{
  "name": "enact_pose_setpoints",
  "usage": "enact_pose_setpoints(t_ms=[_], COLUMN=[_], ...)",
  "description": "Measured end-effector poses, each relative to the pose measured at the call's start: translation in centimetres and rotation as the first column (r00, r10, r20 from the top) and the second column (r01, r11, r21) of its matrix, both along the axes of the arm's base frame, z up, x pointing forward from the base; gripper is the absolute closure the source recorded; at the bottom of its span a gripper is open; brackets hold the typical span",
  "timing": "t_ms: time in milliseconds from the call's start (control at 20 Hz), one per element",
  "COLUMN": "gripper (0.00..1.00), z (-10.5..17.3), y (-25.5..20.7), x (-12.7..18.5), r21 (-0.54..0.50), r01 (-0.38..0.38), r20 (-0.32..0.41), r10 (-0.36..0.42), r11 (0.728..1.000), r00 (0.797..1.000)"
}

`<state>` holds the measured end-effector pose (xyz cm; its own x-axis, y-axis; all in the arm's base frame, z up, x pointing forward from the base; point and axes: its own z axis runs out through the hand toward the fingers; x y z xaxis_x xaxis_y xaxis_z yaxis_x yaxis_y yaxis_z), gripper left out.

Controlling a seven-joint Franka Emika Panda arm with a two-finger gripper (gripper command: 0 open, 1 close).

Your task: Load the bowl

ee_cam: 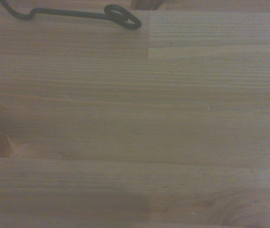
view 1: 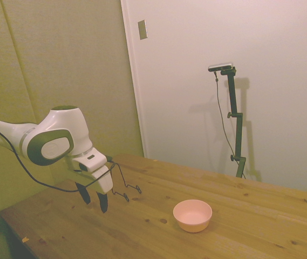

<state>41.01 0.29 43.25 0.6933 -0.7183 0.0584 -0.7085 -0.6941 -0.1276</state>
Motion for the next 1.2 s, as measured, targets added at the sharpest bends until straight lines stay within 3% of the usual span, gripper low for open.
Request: enact_pose_setpoints(t_ms=[300,550,750,950,1200], gripper=[0.0,0.0,0.0,0.0,0.0], z=[1.2,4.6,5.5,4.4,0.4], y=[-0.8,-6.4,-11.7,-15.9,-17.4], x=[1.5,4.4,7.5,10.8,14.4], r21=[-0.016,-0.066,-0.085,-0.092,-0.101], r01=[0.023,0.103,0.163,0.204,0.212], r20=[0.074,0.14,0.16,0.164,0.126], r10=[-0.022,-0.093,-0.148,-0.188,-0.199], r11=[1.0,0.993,0.983,0.975,0.972], r00=[0.997,0.986,0.976,0.968,0.972])
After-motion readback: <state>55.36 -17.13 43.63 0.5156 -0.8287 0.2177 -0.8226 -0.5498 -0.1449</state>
